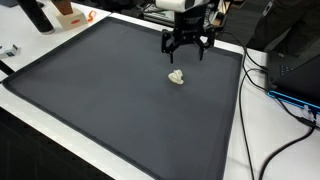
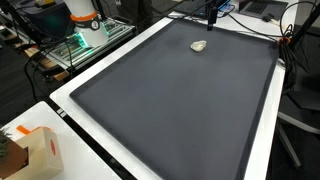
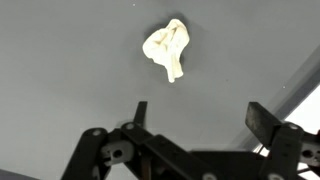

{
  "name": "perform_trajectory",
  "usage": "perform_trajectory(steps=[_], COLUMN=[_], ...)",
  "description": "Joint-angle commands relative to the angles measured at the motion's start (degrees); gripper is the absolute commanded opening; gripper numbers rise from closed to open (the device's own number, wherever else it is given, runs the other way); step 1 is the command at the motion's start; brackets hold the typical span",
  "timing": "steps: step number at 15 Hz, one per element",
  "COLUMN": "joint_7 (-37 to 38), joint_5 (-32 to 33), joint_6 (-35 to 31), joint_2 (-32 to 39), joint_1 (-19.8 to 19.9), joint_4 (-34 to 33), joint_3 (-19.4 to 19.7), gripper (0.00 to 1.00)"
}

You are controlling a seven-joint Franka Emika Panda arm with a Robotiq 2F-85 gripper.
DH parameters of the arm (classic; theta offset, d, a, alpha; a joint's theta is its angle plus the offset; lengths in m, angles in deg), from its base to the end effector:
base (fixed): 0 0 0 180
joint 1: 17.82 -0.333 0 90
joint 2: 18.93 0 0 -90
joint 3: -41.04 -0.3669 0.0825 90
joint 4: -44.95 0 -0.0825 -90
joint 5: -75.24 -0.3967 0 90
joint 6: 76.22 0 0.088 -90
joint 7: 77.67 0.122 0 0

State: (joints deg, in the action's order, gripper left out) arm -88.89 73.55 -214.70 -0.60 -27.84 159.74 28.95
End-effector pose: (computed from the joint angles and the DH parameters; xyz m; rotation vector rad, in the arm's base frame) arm 0.5941 0.2345 0.3354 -2.9303 -0.8219 -0.1391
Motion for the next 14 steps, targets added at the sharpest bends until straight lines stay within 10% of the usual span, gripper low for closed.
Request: perform_trajectory(steps=[1,14], joint_7=[0.2,0.2], joint_5=[-9.2,-43.5], joint_6=[0.5,-3.6], joint_2=[-6.2,-10.7], joint_1=[3.3,6.8], joint_4=[5.6,18.0], joint_3=[-1.0,1.7], gripper=[1.0,1.0])
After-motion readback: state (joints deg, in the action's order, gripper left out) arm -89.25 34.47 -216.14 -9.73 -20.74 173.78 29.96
